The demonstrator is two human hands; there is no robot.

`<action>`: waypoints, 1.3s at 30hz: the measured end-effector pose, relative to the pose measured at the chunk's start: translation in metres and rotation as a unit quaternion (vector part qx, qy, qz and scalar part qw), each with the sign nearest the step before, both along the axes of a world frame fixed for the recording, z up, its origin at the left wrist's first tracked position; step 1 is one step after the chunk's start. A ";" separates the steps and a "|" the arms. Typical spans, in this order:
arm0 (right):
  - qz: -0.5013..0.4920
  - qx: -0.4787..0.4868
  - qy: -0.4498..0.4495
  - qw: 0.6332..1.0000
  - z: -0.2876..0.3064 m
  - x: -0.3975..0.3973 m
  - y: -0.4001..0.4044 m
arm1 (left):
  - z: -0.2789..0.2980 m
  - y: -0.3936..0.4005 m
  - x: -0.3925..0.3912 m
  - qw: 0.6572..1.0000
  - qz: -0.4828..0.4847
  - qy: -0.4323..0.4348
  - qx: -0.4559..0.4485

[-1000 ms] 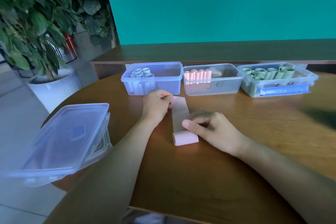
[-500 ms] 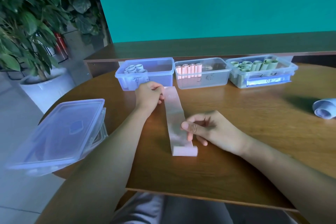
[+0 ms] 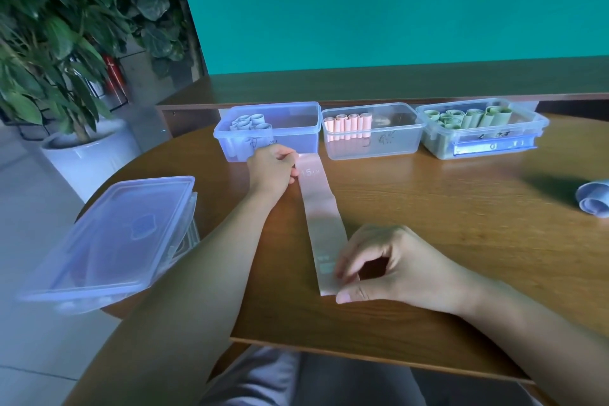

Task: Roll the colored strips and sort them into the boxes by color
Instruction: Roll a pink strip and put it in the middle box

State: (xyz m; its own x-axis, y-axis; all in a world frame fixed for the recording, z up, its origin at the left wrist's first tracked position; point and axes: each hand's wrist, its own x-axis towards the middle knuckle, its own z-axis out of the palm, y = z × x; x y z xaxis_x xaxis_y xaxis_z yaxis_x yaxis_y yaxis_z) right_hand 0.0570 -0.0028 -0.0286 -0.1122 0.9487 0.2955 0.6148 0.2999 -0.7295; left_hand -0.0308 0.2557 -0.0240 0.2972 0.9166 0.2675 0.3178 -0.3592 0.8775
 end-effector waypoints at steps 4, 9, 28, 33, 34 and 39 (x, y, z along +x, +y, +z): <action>-0.034 -0.012 0.040 0.999 0.001 0.000 -0.002 | 0.003 0.001 -0.002 0.999 -0.012 -0.041 -0.013; -0.145 0.012 0.154 0.977 0.005 0.002 0.009 | 0.006 -0.006 -0.005 0.991 -0.057 -0.120 -0.015; -0.129 0.108 0.252 0.953 0.174 -0.007 0.038 | 0.214 -0.129 -0.063 0.955 -0.201 -0.196 0.095; -0.120 0.107 0.246 0.956 0.194 -0.021 0.022 | 0.246 -0.146 -0.078 0.960 -0.198 -0.156 0.121; -0.116 0.109 0.245 0.957 0.195 -0.023 0.019 | 0.250 -0.148 -0.081 0.962 -0.195 -0.146 0.126; -0.096 0.114 0.250 0.957 0.199 -0.028 0.005 | 0.262 -0.158 -0.090 0.962 -0.207 -0.120 0.130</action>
State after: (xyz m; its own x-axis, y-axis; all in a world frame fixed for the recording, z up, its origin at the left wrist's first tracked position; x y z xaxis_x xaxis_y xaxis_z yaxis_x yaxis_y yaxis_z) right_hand 0.0293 0.0018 0.1702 0.2671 0.8424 0.4680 0.2665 0.4021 -0.8759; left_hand -0.1210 0.0980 0.2381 0.5230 0.6255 0.5790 -0.1005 -0.6293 0.7707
